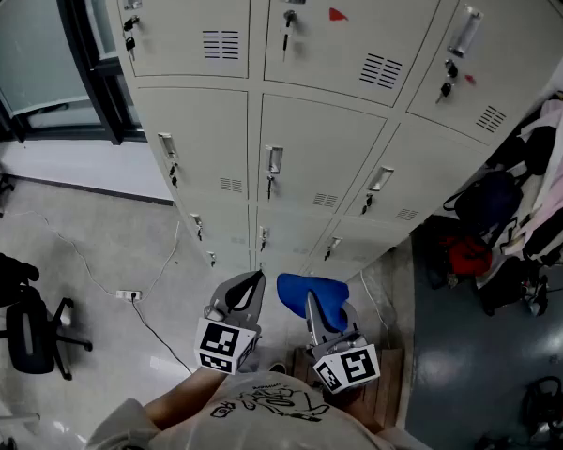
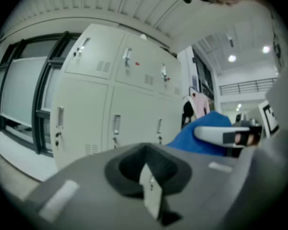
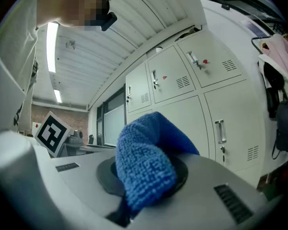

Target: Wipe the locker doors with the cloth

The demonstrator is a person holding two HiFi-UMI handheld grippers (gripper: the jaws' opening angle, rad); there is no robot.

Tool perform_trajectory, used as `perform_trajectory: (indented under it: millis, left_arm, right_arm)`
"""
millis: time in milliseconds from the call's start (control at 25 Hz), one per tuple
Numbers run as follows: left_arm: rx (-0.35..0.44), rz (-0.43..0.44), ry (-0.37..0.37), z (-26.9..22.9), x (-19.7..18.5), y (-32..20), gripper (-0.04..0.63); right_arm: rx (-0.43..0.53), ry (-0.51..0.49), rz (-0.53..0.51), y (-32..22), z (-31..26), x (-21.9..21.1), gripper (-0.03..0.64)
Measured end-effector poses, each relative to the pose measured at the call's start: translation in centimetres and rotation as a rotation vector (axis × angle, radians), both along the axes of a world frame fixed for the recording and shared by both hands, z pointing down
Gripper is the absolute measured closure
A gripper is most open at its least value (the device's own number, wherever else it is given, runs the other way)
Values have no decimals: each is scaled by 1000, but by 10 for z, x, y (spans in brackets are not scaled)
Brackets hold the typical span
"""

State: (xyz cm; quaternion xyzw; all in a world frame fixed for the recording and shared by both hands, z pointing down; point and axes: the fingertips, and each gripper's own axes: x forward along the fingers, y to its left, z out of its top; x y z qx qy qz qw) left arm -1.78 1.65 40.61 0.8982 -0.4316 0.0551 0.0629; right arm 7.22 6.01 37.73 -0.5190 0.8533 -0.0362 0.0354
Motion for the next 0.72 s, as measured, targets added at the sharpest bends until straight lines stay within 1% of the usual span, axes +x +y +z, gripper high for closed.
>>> perform_trajectory:
  millis: [200,360,560,720]
  left_arm:
    - [22,8,9,-9,-32,-55,592]
    - [55,11,-11,-21,-49,-97,592]
    - [82,39,-51,-49,-42,-138,592]
    - [159,43,-58,-96,-29,-171,592]
  right_arm:
    - [52,56,11,-63,-12,-30,584]
    - [141,127,12,-111,-32,-49,584]
    - [278,214,16,-164,-76,-57,584]
    - [379,250,27,-209,-122,-52,584]
